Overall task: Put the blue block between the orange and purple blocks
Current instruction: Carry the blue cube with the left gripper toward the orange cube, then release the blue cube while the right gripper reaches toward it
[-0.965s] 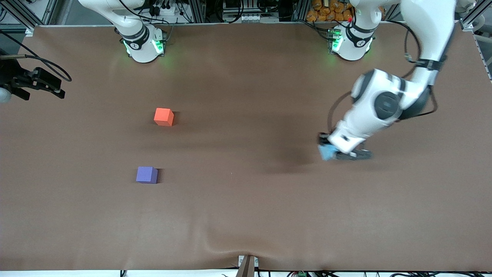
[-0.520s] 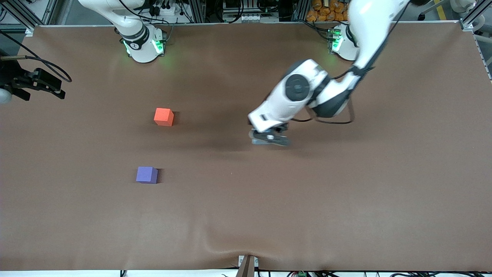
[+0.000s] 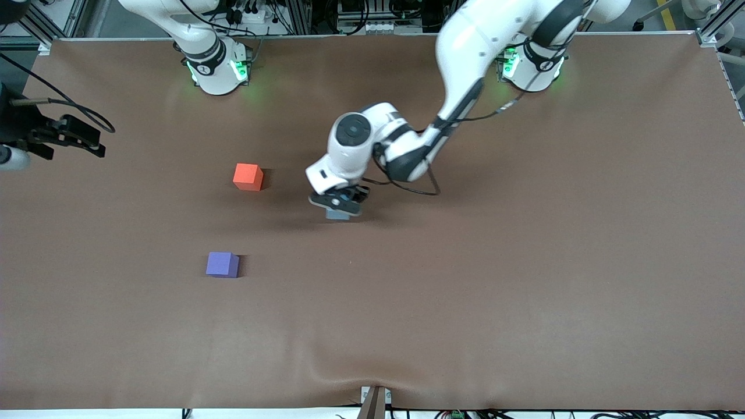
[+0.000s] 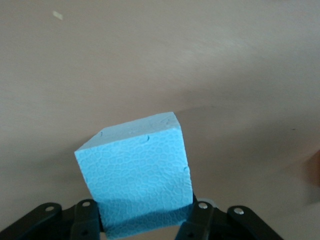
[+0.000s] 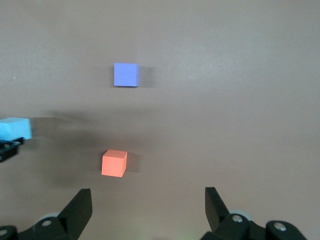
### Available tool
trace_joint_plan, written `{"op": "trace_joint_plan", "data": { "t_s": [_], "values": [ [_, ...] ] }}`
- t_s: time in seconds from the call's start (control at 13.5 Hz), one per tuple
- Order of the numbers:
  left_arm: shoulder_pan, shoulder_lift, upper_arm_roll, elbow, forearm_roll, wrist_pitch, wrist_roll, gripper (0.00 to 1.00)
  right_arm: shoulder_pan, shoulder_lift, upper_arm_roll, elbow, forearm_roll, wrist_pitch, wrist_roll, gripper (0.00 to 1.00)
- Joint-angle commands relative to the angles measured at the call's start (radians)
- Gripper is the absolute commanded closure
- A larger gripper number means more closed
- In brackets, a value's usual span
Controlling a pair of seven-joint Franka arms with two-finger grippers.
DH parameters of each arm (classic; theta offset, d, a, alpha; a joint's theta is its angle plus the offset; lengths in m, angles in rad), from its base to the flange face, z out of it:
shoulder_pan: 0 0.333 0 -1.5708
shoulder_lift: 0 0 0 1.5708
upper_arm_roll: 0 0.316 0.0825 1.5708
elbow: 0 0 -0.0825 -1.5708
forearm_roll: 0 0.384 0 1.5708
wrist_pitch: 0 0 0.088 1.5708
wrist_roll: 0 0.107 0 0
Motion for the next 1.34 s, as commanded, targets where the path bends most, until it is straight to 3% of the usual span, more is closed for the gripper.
{"op": "trace_joint_plan", "data": {
  "t_s": [0.0, 0.15, 0.22, 0.45, 0.82, 1.04, 1.26],
  "values": [
    [-0.01, 0.031, 0.017, 0.052, 0.008, 0.013, -0.069, 0.0, 0.017, 0.015, 0.008, 0.012, -0.019, -0.009, -0.005, 0.0],
    [-0.01, -0.005, 0.019, 0.05, 0.011, -0.036, -0.095, 0.0, 0.016, 0.023, 0.008, 0.012, -0.019, -0.009, -0.004, 0.0],
    [-0.002, -0.046, 0.022, 0.05, 0.017, -0.14, -0.094, 0.0, 0.013, 0.023, 0.008, 0.013, -0.013, -0.009, -0.001, 0.0],
    [0.024, -0.269, 0.086, 0.037, 0.021, -0.419, -0.086, 0.0, 0.029, 0.035, 0.009, 0.016, 0.01, -0.004, 0.01, 0.0],
    [0.243, -0.491, 0.126, 0.017, 0.063, -0.838, 0.018, 0.0, 0.193, 0.151, 0.009, 0.07, 0.066, 0.063, 0.204, 0.0],
    [0.39, -0.586, 0.122, 0.009, 0.097, -0.929, 0.277, 0.0, 0.347, 0.266, 0.009, 0.068, 0.069, 0.199, 0.387, 0.0],
    [0.519, -0.687, 0.114, -0.054, 0.074, -0.926, 0.304, 0.0, 0.495, 0.43, 0.006, 0.068, 0.052, 0.409, 0.427, 0.0]
  ]
}}
